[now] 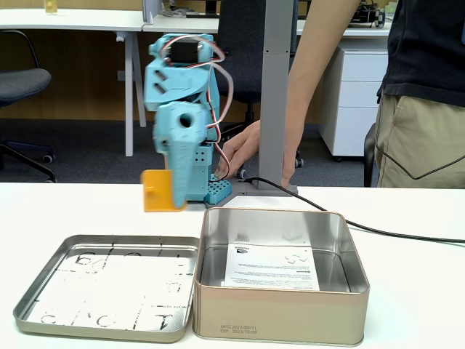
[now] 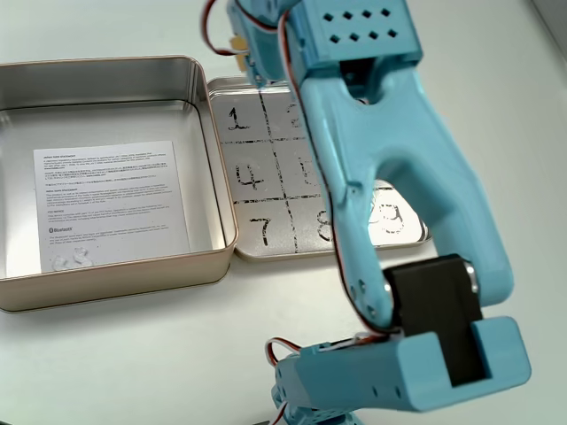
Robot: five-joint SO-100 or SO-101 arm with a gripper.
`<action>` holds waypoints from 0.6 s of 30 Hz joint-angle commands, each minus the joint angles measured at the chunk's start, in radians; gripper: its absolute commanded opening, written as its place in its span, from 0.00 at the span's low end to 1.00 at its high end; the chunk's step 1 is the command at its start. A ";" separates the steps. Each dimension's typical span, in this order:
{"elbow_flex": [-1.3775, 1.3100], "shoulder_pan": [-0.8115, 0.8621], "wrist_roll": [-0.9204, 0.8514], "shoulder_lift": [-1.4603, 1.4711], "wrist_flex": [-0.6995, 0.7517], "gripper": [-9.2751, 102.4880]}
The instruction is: Grasp a lego block and put it in the bin.
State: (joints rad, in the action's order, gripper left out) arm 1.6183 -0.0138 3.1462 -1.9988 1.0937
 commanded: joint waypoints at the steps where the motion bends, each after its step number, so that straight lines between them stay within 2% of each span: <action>1: -0.041 -0.089 -0.002 -0.071 0.021 0.08; 5: -0.046 -0.222 -0.005 -0.067 0.020 0.08; 11: -0.046 -0.469 -0.038 0.021 -0.060 0.08; 18: -0.041 -0.528 -0.051 0.164 -0.098 0.08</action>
State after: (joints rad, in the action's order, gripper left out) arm 1.6153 -0.5185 3.0971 -1.8500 1.0124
